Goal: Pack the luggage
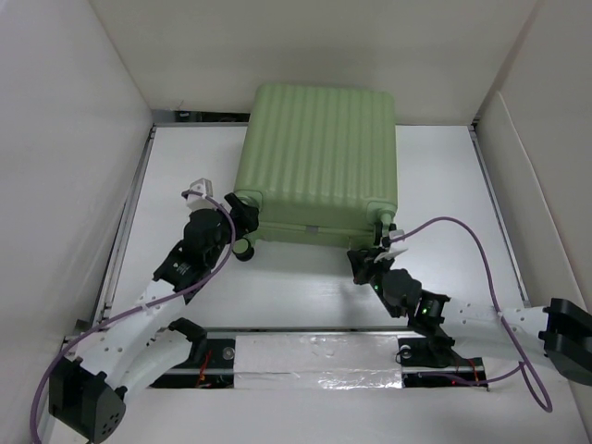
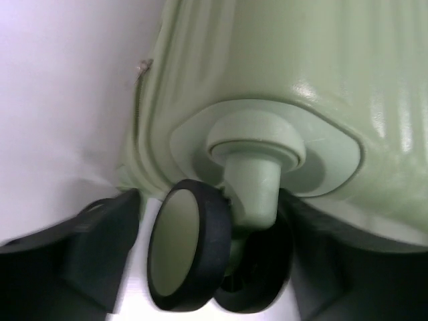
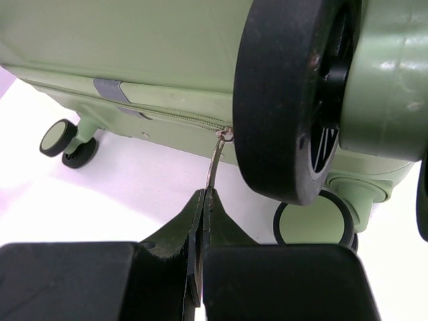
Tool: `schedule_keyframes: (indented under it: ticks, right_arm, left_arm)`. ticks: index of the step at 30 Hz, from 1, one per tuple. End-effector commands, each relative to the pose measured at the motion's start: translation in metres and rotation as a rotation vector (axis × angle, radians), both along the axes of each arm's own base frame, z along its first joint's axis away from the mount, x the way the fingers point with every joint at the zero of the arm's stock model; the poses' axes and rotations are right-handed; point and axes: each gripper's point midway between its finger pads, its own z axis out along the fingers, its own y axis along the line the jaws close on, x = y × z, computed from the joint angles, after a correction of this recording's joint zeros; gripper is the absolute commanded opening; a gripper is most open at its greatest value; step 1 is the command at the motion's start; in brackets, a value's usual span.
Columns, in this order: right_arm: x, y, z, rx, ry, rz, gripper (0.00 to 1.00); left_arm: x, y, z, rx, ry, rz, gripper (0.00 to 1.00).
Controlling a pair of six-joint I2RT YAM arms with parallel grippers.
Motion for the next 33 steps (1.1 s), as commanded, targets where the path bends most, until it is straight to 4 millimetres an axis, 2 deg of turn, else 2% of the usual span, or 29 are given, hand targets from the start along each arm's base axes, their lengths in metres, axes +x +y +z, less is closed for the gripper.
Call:
schedule_keyframes:
  ticks: [1, 3, 4, 6, 7, 10, 12, 13, 14, 15, 16, 17, 18, 19, 20, 21, 23, 26, 28, 29, 30, 31, 32, 33]
  right_arm:
    - [-0.025, 0.033, 0.01, 0.054, 0.011, 0.178, 0.0]
    - [-0.025, 0.032, 0.011, 0.05, 0.01, 0.179, 0.0]
    - [-0.025, 0.031, 0.012, 0.048, 0.009, 0.176, 0.0]
    - [-0.025, 0.029, 0.013, 0.045, 0.008, 0.172, 0.0]
    - [-0.024, 0.029, 0.016, 0.046, 0.005, 0.167, 0.0]
    - [-0.027, 0.03, 0.02, 0.033, 0.005, 0.188, 0.0]
    - [-0.028, 0.034, 0.022, 0.036, -0.005, 0.208, 0.0]
    - [-0.027, 0.038, 0.013, 0.001, 0.01, 0.216, 0.0]
    - [-0.026, 0.044, 0.013, -0.007, 0.013, 0.224, 0.0]
    - [-0.025, 0.05, 0.012, -0.011, 0.016, 0.233, 0.0]
    - [-0.026, 0.059, -0.001, -0.048, 0.04, 0.262, 0.0]
    - [-0.026, 0.066, -0.001, -0.045, 0.039, 0.278, 0.0]
    - [-0.027, 0.077, 0.009, -0.015, 0.019, 0.301, 0.0]
    - [-0.028, 0.084, 0.009, -0.013, 0.019, 0.322, 0.0]
    - [-0.03, 0.091, 0.002, -0.027, 0.03, 0.343, 0.0]
    - [-0.033, 0.1, 0.009, -0.002, 0.018, 0.364, 0.0]
    - [-0.037, 0.107, 0.01, 0.004, 0.014, 0.387, 0.0]
    - [-0.045, 0.11, 0.016, 0.023, -0.005, 0.416, 0.0]
    - [-0.05, 0.101, 0.02, 0.026, 0.001, 0.404, 0.0]
    - [-0.045, 0.091, 0.018, 0.014, 0.009, 0.352, 0.0]
    - [-0.044, 0.078, 0.006, -0.042, 0.041, 0.318, 0.0]
    - [-0.043, 0.065, 0.021, -0.015, 0.026, 0.284, 0.0]
    - [-0.038, 0.049, 0.019, -0.033, 0.026, 0.222, 0.0]
    - [-0.033, 0.03, 0.009, -0.09, 0.05, 0.176, 0.0]
  left_arm:
    - [0.004, -0.012, 0.013, -0.014, -0.056, -0.058, 0.67]
    - [0.005, -0.015, 0.014, -0.018, -0.061, -0.072, 0.5]
    - [0.005, -0.016, 0.014, -0.016, -0.061, -0.076, 0.34]
    - [0.008, -0.022, 0.017, -0.02, -0.063, -0.104, 0.15]
    - [0.009, -0.026, 0.02, -0.026, -0.068, -0.119, 0.0]
    - [0.008, -0.049, 0.029, -0.081, -0.106, -0.233, 0.0]
    - [-0.005, -0.083, 0.04, -0.145, -0.146, -0.388, 0.0]
    - [-0.009, -0.094, 0.043, -0.155, -0.155, -0.419, 0.0]
    - [-0.01, -0.102, 0.053, -0.162, -0.177, -0.426, 0.0]
    - [-0.011, -0.114, 0.053, -0.156, -0.17, -0.447, 0.0]
    - [-0.025, -0.135, 0.057, -0.162, -0.172, -0.508, 0.0]
    - [-0.029, -0.147, 0.071, -0.174, -0.197, -0.532, 0.0]
    - [-0.033, -0.16, 0.073, -0.179, -0.199, -0.566, 0.0]
    - [-0.05, -0.182, 0.078, -0.194, -0.202, -0.637, 0.0]
    - [-0.058, -0.194, 0.091, -0.215, -0.223, -0.673, 0.0]
    - [-0.064, -0.208, 0.093, -0.223, -0.228, -0.702, 0.0]
    - [-0.082, -0.228, 0.104, -0.26, -0.246, -0.767, 0.0]
    - [-0.088, -0.237, 0.111, -0.321, -0.255, -0.795, 0.0]
    - [-0.086, -0.233, 0.117, -0.329, -0.269, -0.769, 0.0]
    - [-0.082, -0.228, 0.118, -0.32, -0.275, -0.738, 0.0]
    - [-0.078, -0.219, 0.118, -0.304, -0.272, -0.695, 0.0]
    - [-0.076, -0.214, 0.116, -0.292, -0.272, -0.673, 0.0]
    - [-0.073, -0.208, 0.111, -0.275, -0.27, -0.638, 0.0]
    - [-0.073, -0.202, 0.109, -0.259, -0.267, -0.626, 0.0]
